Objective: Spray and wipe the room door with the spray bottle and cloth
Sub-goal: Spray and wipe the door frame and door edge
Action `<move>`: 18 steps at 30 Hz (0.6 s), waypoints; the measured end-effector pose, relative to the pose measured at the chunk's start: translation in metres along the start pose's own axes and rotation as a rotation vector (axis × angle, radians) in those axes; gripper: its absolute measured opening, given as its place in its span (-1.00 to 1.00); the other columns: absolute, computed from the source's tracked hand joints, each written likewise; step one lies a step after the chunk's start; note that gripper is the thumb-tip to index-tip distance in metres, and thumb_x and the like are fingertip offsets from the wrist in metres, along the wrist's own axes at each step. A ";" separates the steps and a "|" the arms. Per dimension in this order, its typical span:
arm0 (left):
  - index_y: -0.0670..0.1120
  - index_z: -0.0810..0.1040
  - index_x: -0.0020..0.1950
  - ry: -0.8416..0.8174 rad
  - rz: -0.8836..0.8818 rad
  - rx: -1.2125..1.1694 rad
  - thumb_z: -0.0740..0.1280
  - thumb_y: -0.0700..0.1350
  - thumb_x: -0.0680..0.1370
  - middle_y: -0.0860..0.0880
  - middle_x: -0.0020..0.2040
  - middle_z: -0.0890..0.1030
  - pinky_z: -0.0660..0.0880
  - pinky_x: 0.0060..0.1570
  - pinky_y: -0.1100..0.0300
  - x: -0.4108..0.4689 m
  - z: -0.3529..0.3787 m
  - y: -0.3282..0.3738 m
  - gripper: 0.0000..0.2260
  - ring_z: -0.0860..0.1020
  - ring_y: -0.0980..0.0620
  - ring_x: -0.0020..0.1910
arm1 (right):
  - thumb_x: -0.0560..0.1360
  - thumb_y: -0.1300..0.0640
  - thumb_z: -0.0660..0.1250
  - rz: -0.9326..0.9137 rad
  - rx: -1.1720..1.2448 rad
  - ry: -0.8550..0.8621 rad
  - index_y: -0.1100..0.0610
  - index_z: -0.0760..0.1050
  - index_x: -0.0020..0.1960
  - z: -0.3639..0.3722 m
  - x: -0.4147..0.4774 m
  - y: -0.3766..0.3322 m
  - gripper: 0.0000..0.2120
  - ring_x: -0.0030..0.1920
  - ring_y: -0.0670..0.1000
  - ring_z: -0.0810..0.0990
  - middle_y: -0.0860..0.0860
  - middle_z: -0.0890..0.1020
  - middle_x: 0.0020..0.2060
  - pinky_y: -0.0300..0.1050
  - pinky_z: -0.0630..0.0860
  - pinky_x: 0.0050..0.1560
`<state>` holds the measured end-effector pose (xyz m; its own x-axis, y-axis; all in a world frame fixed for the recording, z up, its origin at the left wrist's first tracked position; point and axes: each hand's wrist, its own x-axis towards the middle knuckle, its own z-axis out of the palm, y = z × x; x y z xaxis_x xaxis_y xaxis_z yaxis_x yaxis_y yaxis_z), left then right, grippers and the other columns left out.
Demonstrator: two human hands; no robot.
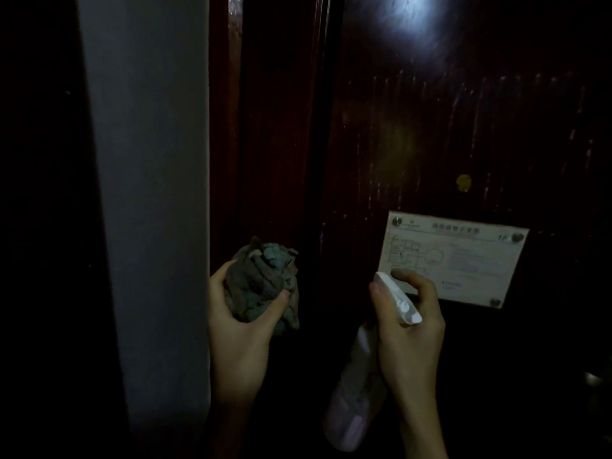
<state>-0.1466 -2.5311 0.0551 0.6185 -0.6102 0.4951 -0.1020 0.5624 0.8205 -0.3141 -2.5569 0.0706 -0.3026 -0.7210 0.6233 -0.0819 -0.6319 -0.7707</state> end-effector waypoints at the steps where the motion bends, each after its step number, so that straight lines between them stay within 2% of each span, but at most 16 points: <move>1: 0.11 0.44 0.30 0.003 -0.003 0.011 0.56 -0.17 0.33 0.04 0.21 0.58 0.51 0.24 -0.05 -0.003 -0.001 -0.003 -0.40 0.56 0.10 0.20 | 0.49 0.20 0.43 0.010 0.003 -0.012 -0.02 0.50 0.06 -0.001 -0.006 0.002 -0.78 -0.23 -0.27 0.62 -0.18 0.67 -0.25 -0.43 0.51 -0.28; 4: 0.10 0.44 0.30 0.002 0.009 0.045 0.58 -0.22 0.32 0.00 0.23 0.57 0.52 0.24 -0.02 -0.008 -0.004 -0.007 -0.38 0.55 0.09 0.22 | 0.49 0.24 0.41 0.029 -0.011 -0.073 0.06 0.50 0.13 -0.003 -0.018 0.006 -0.75 -0.23 -0.37 0.59 -0.41 0.62 -0.26 -0.52 0.46 -0.25; 9: 0.05 0.44 0.31 0.024 0.019 0.036 0.55 -0.10 0.26 -0.01 0.23 0.57 0.54 0.20 0.05 -0.012 -0.005 -0.008 -0.36 0.56 0.10 0.21 | 0.47 0.24 0.44 0.011 -0.056 -0.079 0.05 0.51 0.08 0.000 -0.027 0.010 -0.77 -0.21 -0.33 0.61 -0.39 0.62 -0.22 -0.50 0.46 -0.27; 14: 0.03 0.44 0.30 0.017 -0.003 0.026 0.57 -0.26 0.33 -0.03 0.22 0.58 0.55 0.20 -0.01 -0.013 -0.006 -0.012 -0.39 0.57 0.09 0.20 | 0.48 0.26 0.42 0.004 -0.047 -0.087 0.04 0.50 0.11 -0.002 -0.030 0.012 -0.74 -0.22 -0.34 0.58 -0.37 0.61 -0.26 -0.51 0.46 -0.21; 18: 0.01 0.44 0.32 0.029 -0.010 0.015 0.55 -0.12 0.28 -0.05 0.23 0.58 0.54 0.20 -0.04 -0.014 -0.005 -0.012 -0.37 0.57 0.06 0.21 | 0.48 0.26 0.43 0.035 -0.040 -0.076 0.08 0.51 0.07 -0.002 -0.030 0.015 -0.78 -0.25 -0.32 0.59 -0.36 0.62 -0.26 -0.49 0.46 -0.28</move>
<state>-0.1499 -2.5266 0.0368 0.6421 -0.5990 0.4785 -0.1069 0.5481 0.8296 -0.3083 -2.5446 0.0403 -0.2328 -0.7633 0.6027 -0.1108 -0.5948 -0.7962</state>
